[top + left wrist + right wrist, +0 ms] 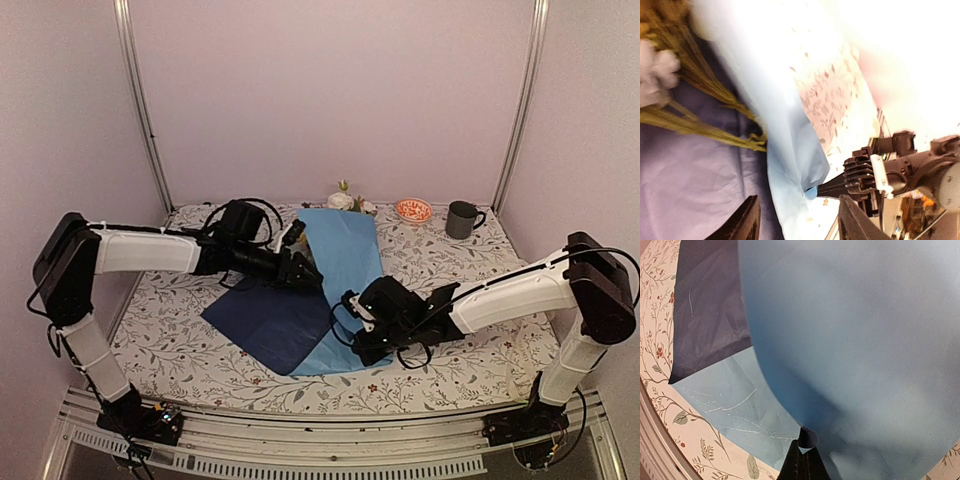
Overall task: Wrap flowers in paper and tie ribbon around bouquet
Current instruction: Fold the one-fourth-folded wrapping paper at the center of the board, then pass from the right arm to the left
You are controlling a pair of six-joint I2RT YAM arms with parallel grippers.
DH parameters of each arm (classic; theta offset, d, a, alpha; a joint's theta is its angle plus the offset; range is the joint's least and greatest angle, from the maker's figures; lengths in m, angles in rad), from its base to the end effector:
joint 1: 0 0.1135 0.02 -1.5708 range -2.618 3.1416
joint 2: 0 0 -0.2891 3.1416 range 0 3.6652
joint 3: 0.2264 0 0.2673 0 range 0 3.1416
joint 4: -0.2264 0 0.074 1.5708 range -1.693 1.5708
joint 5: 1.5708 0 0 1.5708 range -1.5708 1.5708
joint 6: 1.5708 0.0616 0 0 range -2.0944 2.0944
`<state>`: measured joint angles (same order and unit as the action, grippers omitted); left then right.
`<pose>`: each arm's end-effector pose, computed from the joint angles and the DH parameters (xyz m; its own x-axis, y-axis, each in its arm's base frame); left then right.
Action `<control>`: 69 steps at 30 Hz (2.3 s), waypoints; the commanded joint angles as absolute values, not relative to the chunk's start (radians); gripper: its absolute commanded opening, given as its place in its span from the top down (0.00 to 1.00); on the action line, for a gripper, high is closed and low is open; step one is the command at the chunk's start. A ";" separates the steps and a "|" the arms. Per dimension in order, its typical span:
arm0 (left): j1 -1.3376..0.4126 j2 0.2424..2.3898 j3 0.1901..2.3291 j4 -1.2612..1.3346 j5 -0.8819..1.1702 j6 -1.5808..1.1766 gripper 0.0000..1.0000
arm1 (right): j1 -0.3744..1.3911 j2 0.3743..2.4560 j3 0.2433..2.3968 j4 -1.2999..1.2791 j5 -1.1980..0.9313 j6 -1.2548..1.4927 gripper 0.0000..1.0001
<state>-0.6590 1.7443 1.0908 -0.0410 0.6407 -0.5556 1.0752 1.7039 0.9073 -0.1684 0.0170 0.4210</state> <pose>0.3000 -0.2789 0.2086 -0.8803 0.1470 -0.4510 0.4587 0.5062 -0.7303 0.1724 0.3167 0.1443 -0.7144 -0.4622 -0.5254 -0.6388 0.7373 0.2199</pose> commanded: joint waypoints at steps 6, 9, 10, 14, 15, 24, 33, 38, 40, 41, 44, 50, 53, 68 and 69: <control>-0.682 1.668 0.947 0.274 0.592 -0.663 0.31 | 1.085 1.743 0.957 -0.173 -0.012 0.379 1.00; -0.673 1.750 0.977 0.182 0.581 -0.685 0.30 | 1.085 1.744 0.964 -0.184 -0.009 0.375 1.00; -0.664 1.776 0.977 0.177 0.593 -0.707 0.31 | 1.085 1.743 0.965 -0.185 -0.007 0.373 1.00; -0.673 1.842 0.994 0.216 0.626 -0.751 0.32 | 1.084 1.741 0.970 -0.194 -0.005 0.370 1.00; -0.676 1.857 1.005 0.215 0.632 -0.755 0.33 | 1.085 1.741 0.972 -0.196 -0.006 0.368 1.00; -0.681 1.903 1.038 0.204 0.677 -0.757 0.33 | 1.094 1.741 0.980 -0.215 0.000 0.361 1.00; -0.681 1.777 0.934 0.142 0.611 -0.729 0.33 | 1.094 1.744 0.981 -0.220 -0.001 0.356 1.00; -0.693 1.828 0.980 0.160 0.614 -0.726 0.32 | 1.095 1.750 0.984 -0.220 -0.005 0.356 1.00; -0.693 1.879 1.030 0.155 0.633 -0.722 0.32 | 1.094 1.750 0.986 -0.219 -0.004 0.354 1.00; -0.693 1.901 1.049 0.156 0.637 -0.721 0.32 | 1.095 1.750 0.987 -0.221 -0.001 0.352 1.00; -0.693 1.944 1.090 0.138 0.630 -0.708 0.34 | 1.097 1.751 0.997 -0.227 0.000 0.342 1.00; -0.688 1.934 1.122 0.111 0.625 -0.648 1.00 | 1.104 1.758 1.011 -0.233 -0.010 0.324 1.00; -0.665 1.916 1.100 0.069 0.602 -0.596 1.00 | 1.104 1.746 1.011 -0.235 -0.020 0.312 0.95; -0.603 2.008 1.007 0.036 0.575 -0.495 1.00 | 0.884 1.494 0.794 -0.092 -0.418 0.413 0.27; -0.601 2.009 1.008 0.032 0.572 -0.492 1.00 | 0.857 1.494 0.785 -0.080 -0.462 0.448 0.19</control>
